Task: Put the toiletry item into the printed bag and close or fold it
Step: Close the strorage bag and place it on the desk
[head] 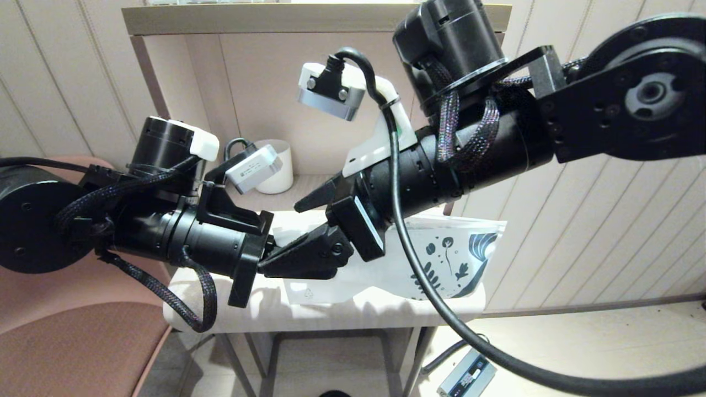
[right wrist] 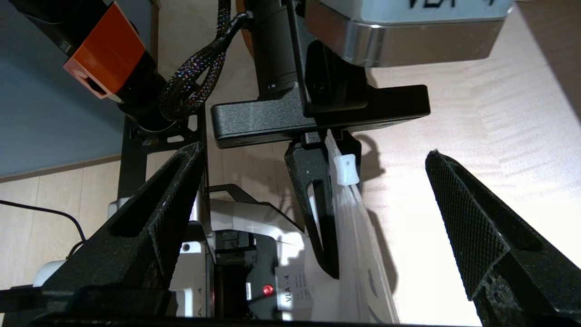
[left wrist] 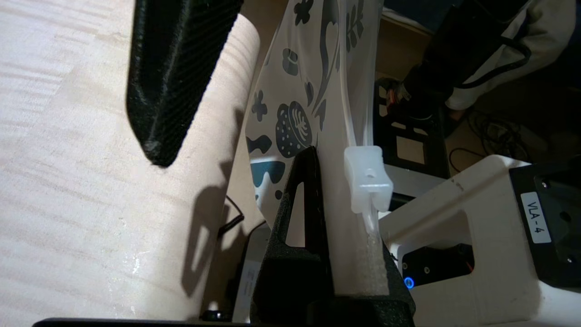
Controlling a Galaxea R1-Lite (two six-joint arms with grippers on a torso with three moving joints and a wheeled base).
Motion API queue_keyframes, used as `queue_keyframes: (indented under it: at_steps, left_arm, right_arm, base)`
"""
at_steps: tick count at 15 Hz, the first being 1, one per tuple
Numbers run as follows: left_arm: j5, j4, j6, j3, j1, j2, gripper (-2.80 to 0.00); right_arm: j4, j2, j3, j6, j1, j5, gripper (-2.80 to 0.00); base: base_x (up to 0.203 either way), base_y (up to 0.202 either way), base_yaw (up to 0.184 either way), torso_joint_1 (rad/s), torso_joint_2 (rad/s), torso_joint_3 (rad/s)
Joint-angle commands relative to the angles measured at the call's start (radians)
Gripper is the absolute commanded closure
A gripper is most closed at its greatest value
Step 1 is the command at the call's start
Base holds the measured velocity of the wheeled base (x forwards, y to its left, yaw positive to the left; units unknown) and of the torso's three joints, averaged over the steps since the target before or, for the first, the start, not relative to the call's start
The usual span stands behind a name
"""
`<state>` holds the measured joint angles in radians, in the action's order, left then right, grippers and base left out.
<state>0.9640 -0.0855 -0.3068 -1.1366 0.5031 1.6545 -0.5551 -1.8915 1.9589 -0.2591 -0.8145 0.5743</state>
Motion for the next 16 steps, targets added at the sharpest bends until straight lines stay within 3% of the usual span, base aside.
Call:
queue_keyframes:
  at_steps: [1, 7, 8, 16]
  left_arm:
    - [0.005, 0.0, -0.002, 0.0, 0.0, -0.001, 0.0]
    - [0.005, 0.0, -0.002, 0.0, 0.0, -0.001, 0.0]
    - [0.005, 0.001, -0.002, 0.0, 0.0, -0.002, 0.0]
    - [0.005, 0.0, -0.002, 0.0, 0.0, -0.001, 0.0]
  right_arm:
    - [-0.003, 0.0, 0.0, -0.002, 0.0, 0.003, -2.8]
    - [0.0, -0.001, -0.001, -0.002, 0.0, -0.003, -2.8]
    - [0.005, -0.001, -0.002, -0.002, 0.001, -0.004, 0.0]
    - [0.006, -0.003, -0.002, -0.002, -0.003, -0.004, 0.0]
  base:
    - [0.0, 0.0, 0.0, 0.0, 0.0, 0.0]
    - [0.0, 0.0, 0.0, 0.0, 0.0, 0.0]
    - [0.0, 0.0, 0.0, 0.0, 0.0, 0.0]
    - [0.0, 0.0, 0.0, 0.0, 0.0, 0.0]
